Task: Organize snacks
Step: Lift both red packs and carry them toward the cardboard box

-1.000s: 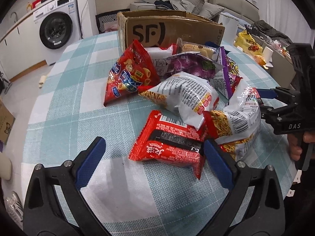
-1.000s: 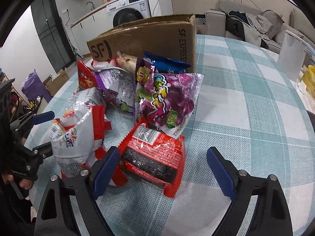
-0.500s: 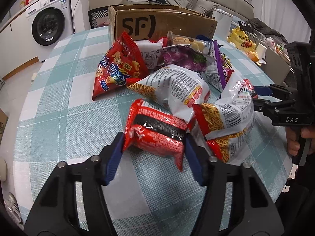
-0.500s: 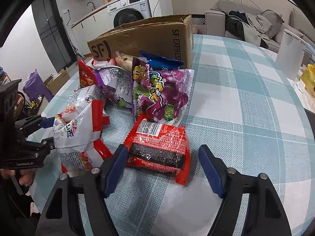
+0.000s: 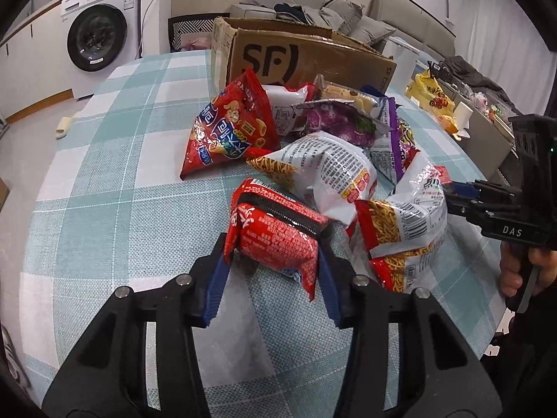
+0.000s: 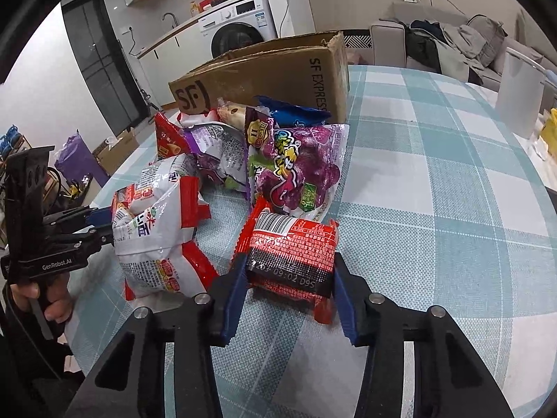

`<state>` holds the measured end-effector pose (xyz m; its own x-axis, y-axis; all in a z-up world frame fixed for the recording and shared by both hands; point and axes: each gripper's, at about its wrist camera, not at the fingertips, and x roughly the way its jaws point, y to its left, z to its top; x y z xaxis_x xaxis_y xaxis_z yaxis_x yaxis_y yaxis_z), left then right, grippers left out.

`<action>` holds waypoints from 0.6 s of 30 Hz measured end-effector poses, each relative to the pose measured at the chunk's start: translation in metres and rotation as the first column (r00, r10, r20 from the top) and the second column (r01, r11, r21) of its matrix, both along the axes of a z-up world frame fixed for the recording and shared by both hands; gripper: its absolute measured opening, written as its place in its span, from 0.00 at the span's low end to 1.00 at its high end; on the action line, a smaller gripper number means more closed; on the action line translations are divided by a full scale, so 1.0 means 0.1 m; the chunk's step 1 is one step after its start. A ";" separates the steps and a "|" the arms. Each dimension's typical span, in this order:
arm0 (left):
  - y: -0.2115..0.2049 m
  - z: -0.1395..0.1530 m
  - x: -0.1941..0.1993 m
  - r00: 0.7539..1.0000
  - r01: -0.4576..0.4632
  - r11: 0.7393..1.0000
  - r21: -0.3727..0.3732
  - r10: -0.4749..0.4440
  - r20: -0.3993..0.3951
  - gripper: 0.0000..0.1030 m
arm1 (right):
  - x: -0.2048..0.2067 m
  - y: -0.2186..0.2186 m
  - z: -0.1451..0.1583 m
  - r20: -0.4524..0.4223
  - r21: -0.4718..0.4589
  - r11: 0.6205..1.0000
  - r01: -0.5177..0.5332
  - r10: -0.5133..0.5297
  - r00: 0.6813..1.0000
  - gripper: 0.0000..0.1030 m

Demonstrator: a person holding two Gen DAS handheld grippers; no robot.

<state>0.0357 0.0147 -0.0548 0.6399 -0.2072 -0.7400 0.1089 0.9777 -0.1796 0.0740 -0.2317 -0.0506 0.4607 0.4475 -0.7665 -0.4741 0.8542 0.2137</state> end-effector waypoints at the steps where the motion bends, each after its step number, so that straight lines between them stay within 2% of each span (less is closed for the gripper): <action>1: 0.00 0.00 -0.01 1.000 -0.002 1.000 -0.001 0.002 0.003 0.42 | -0.02 -0.01 0.01 0.005 0.006 1.000 0.001 -0.001 1.000 0.45; 13: 0.06 0.05 -0.11 0.999 -0.019 0.999 -0.027 0.020 0.040 0.42 | -0.11 -0.04 0.08 0.035 0.027 1.000 -0.001 0.000 0.999 0.45; 18: 0.07 0.03 -0.10 1.000 -0.012 1.000 -0.027 0.012 0.018 0.42 | -0.12 -0.08 0.09 0.039 0.027 1.000 0.005 -0.006 0.999 0.45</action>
<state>0.0253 0.0215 -0.0517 0.6557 -0.2189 -0.7226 0.1006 0.9739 -0.2037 0.0624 -0.2394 -0.0419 0.4926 0.4648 -0.7357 -0.4776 0.8511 0.2179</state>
